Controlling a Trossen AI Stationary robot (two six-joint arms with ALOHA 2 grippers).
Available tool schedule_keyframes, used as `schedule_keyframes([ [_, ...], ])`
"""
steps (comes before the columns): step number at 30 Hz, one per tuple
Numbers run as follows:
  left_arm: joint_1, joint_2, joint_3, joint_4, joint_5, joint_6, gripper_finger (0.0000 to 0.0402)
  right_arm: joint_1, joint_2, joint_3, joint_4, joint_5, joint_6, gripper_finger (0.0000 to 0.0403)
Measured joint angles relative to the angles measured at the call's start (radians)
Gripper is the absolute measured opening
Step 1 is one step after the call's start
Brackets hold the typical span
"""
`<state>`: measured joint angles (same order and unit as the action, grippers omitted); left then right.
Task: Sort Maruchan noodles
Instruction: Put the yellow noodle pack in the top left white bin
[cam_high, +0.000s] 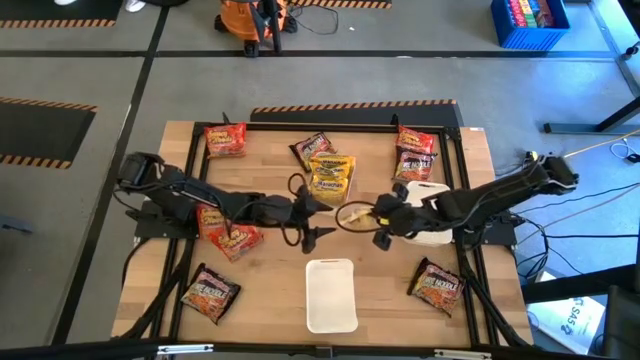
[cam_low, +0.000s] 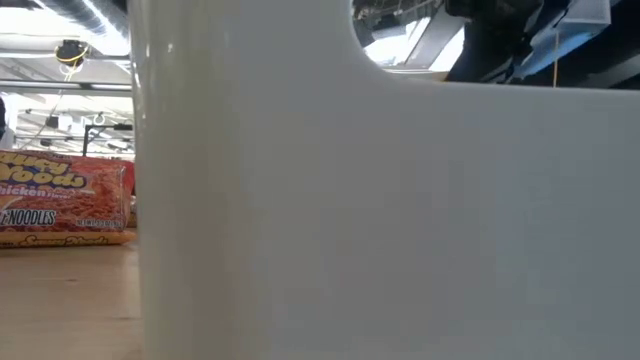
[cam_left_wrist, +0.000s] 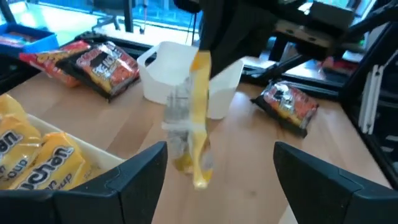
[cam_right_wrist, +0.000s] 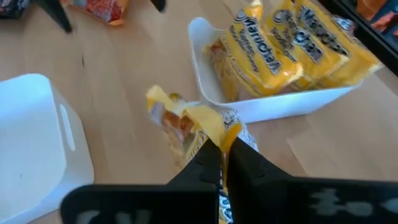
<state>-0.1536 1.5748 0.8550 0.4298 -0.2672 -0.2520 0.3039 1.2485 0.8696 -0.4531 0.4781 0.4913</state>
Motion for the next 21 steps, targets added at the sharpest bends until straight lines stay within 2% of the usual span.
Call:
schedule_keyframes([
  [8, 0.029, 0.14, 0.145, -0.099, 0.031, 0.001, 0.0288, 0.003, 0.05, 0.001, 0.034, -0.013, -0.002, 0.0],
  [15, 0.034, 0.225, 0.181, -0.103, 0.057, 0.0, 0.0288, 0.003, 0.076, 0.001, 0.063, -0.037, -0.031, 0.0],
  [21, 0.044, 0.243, 0.18, -0.119, 0.049, -0.001, 0.0288, 0.003, 0.098, 0.002, 0.113, -0.056, -0.061, 0.0],
])
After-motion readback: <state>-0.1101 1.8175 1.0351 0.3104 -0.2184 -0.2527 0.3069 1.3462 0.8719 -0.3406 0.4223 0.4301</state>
